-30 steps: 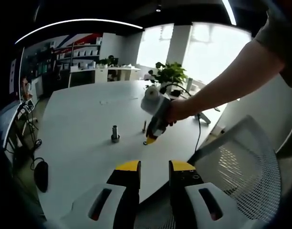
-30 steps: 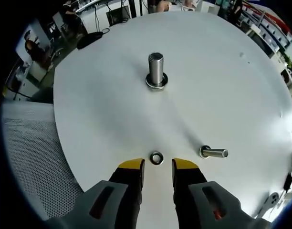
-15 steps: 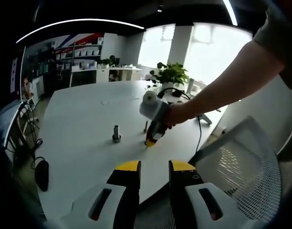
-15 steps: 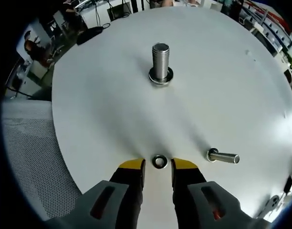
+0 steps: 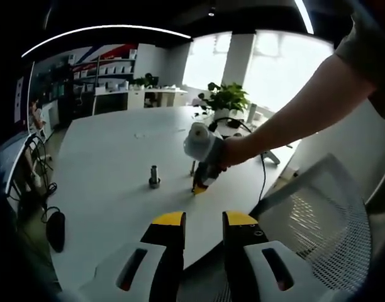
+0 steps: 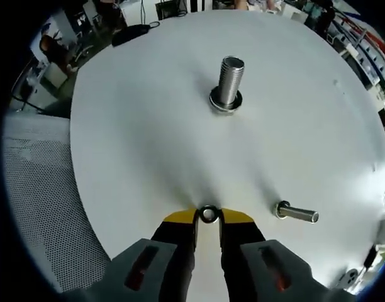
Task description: Place the washer onto the threaded stud by aligning its center hole with the stud, sliding it down to the base, and recovering from edge contact or off-axis alignment until the washer reaches the visible bottom stop.
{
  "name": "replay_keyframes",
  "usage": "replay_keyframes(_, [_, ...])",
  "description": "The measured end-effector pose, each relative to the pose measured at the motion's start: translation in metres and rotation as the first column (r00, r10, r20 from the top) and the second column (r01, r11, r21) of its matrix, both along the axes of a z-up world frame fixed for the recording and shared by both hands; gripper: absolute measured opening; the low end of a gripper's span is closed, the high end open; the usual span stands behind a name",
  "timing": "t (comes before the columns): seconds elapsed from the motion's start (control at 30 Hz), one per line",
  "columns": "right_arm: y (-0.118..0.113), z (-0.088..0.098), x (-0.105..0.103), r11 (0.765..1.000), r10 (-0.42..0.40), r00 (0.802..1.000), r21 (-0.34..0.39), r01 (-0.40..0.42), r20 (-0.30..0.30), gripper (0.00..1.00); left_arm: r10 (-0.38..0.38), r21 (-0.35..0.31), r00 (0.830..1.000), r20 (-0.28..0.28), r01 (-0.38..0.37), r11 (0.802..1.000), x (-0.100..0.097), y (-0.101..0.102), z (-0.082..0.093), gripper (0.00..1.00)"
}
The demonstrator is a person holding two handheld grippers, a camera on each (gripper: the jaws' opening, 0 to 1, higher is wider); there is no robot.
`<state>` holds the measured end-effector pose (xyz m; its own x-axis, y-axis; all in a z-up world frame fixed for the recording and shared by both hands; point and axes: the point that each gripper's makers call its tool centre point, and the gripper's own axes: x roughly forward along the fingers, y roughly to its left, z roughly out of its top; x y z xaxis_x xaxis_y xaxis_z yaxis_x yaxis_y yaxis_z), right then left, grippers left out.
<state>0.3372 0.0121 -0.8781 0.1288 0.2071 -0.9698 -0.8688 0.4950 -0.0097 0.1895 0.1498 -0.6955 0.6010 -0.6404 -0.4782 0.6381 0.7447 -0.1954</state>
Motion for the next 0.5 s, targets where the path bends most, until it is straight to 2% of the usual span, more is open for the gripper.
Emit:
replay_keyframes(0.1, [0.0006, 0.0011, -0.0015, 0.999, 0.036, 0.999, -0.024, -0.037, -0.031, 0.16, 0.001, 0.0, 1.0, -0.003, -0.001, 1.0, 0.0, 0.0002, -0.0003, 0.21])
replay_keyframes(0.23, [-0.0015, 0.0001, -0.0037, 0.994, 0.096, 0.995, -0.057, -0.097, -0.029, 0.17, -0.005, 0.002, 1.0, -0.004, 0.005, 1.0, -0.0006, -0.0006, -0.0008, 0.21])
replay_keyframes(0.37, [-0.0047, -0.0004, -0.0026, 0.996, 0.072, 0.997, -0.048, -0.074, -0.032, 0.18, -0.002, 0.001, 1.0, -0.005, 0.002, 1.0, -0.0002, -0.0003, -0.0009, 0.21])
replay_keyframes(0.5, [-0.0042, -0.001, -0.0033, 0.995, 0.087, 0.996, -0.054, -0.088, -0.028, 0.18, -0.004, 0.001, 1.0, -0.005, 0.004, 1.0, -0.0005, -0.0008, -0.0009, 0.21])
